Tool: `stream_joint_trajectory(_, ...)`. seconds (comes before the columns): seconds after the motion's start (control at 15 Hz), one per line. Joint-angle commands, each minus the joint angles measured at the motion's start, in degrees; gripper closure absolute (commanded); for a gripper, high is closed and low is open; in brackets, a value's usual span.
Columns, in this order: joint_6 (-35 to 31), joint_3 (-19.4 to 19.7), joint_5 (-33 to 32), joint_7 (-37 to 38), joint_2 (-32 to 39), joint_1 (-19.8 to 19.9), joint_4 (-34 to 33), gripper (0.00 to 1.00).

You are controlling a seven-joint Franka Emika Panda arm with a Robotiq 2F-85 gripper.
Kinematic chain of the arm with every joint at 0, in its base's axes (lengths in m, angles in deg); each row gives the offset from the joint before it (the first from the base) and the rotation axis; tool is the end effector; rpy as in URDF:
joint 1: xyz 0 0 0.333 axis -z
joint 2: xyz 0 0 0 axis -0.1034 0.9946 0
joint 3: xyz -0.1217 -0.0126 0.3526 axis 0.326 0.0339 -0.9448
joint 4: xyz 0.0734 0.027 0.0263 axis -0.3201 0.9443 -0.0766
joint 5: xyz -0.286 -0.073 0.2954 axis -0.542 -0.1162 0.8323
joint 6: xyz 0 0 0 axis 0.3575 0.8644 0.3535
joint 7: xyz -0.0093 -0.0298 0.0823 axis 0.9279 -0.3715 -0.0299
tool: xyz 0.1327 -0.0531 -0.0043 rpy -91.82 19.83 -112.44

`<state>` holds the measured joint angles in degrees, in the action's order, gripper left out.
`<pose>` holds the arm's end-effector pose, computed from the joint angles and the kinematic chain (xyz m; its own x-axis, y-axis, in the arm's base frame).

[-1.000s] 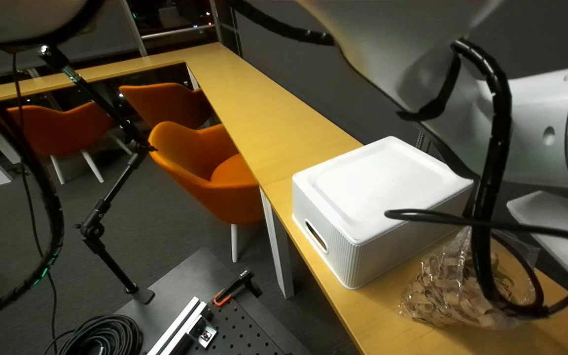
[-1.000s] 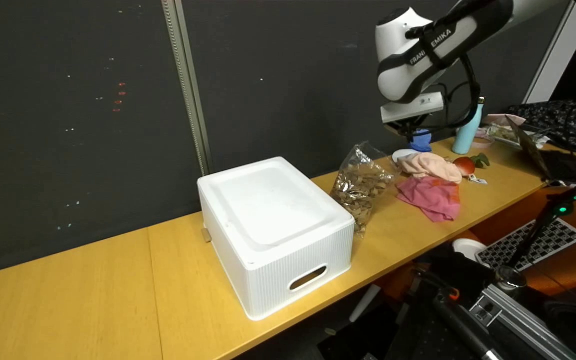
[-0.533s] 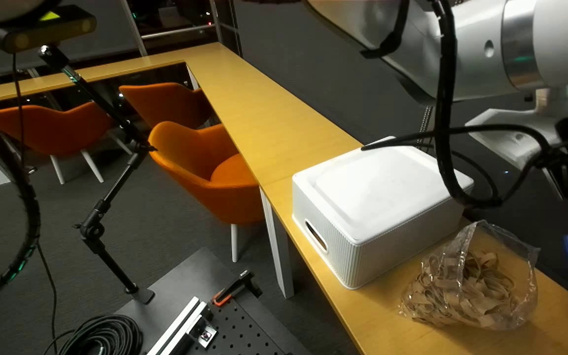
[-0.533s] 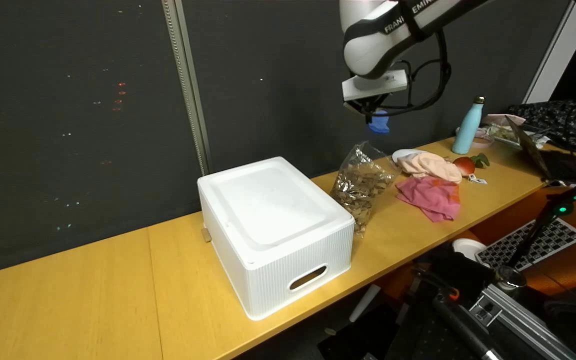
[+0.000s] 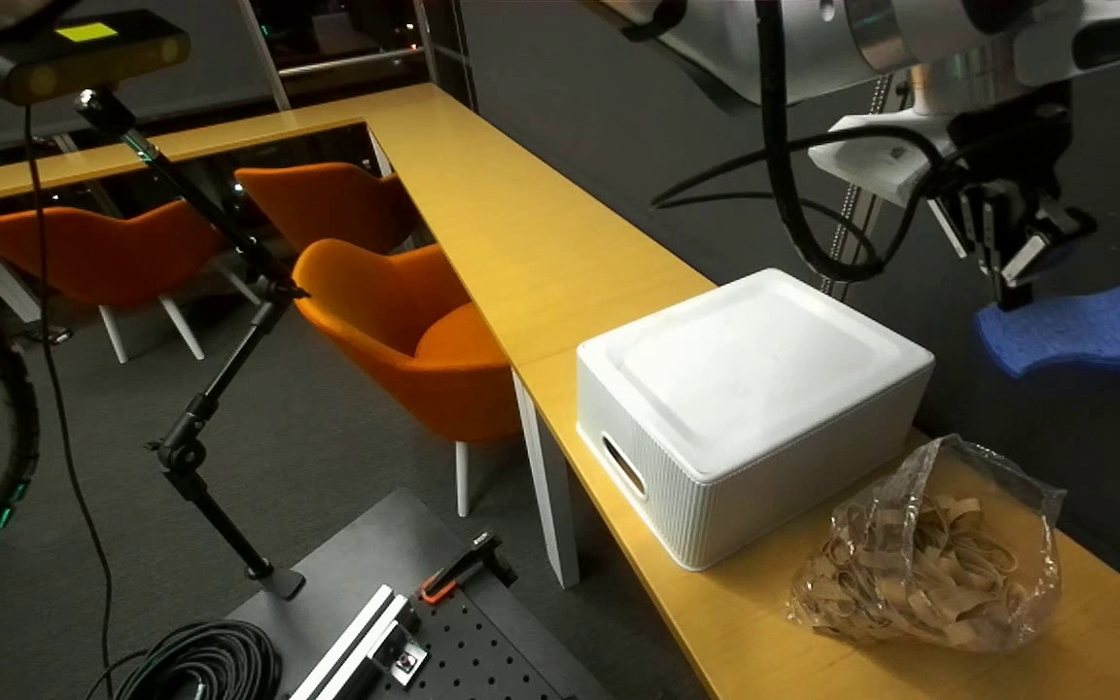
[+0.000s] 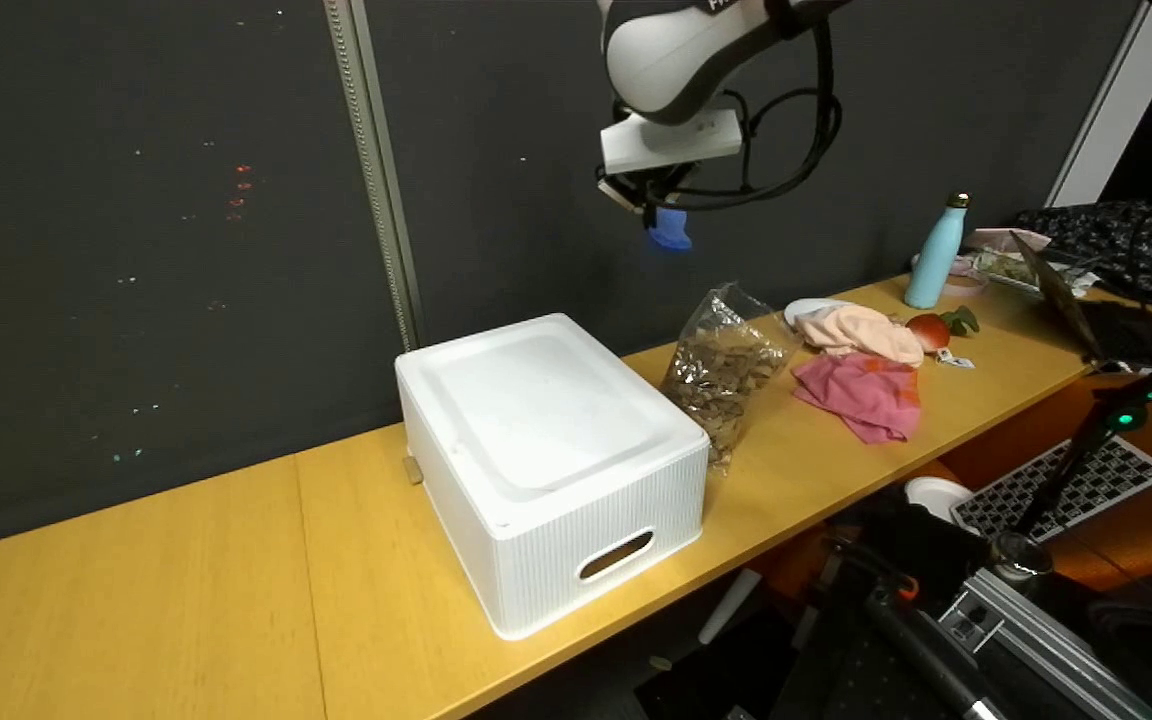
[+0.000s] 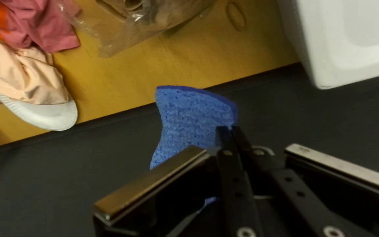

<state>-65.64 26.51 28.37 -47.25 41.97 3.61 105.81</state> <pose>0.7340 -0.1360 0.4461 0.7144 -0.5803 0.3911 -0.6745 -0.7198 0.1640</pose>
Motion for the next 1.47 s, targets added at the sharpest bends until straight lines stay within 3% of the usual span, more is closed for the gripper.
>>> stream_joint_trajectory(0.0, 0.9, -4.4, 6.5, -8.9, 0.2, 2.1, -1.3, 0.99)
stream_joint_trajectory(0.53, 4.4, -10.3, 24.4, -30.9, 2.4, 5.8, -2.6, 0.99)
stream_joint_trajectory(1.13, 6.0, -11.5, 21.6, -37.2, 10.2, 2.8, -3.3, 0.99)
stream_joint_trajectory(1.2, 5.8, -11.5, 21.5, -37.3, 10.3, 2.4, -3.4, 0.71)
stream_joint_trajectory(1.27, 5.8, -11.8, 21.8, -37.9, 10.2, 2.3, -3.5, 0.69)
stream_joint_trajectory(1.4, 6.0, -11.7, 21.6, -37.8, 9.1, 1.7, -3.7, 0.55)
